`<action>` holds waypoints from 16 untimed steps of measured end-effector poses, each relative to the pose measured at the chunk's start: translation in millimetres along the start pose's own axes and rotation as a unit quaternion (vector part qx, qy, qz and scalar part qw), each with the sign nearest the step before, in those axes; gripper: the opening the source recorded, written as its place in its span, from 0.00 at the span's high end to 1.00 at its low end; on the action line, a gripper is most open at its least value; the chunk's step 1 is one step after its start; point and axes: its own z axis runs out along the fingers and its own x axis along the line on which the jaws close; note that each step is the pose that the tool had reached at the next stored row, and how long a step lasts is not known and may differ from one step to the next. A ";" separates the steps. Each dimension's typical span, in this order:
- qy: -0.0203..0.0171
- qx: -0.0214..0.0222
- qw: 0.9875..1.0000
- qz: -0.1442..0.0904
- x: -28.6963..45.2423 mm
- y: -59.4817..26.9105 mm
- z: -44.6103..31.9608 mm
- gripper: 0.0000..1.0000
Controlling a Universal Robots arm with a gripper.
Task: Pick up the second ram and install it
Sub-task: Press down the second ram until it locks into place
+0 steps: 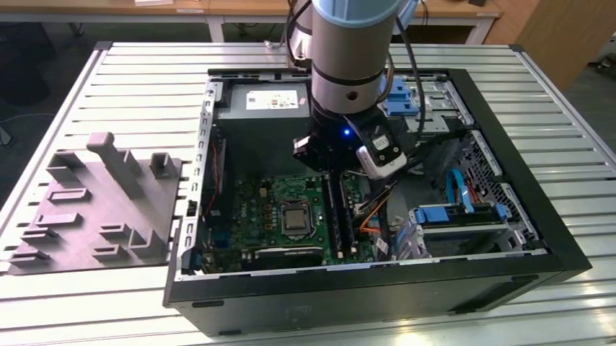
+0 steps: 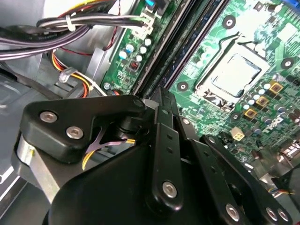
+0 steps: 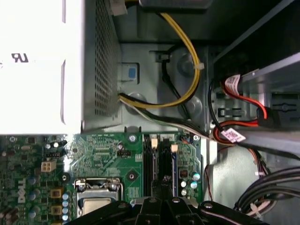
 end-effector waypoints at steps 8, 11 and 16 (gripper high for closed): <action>0.000 0.002 1.000 0.000 1.3 6.7 7.5 0.90; 0.000 0.002 1.000 0.000 1.9 8.5 9.7 0.90; 0.000 0.002 1.000 0.000 2.6 11.8 13.7 0.90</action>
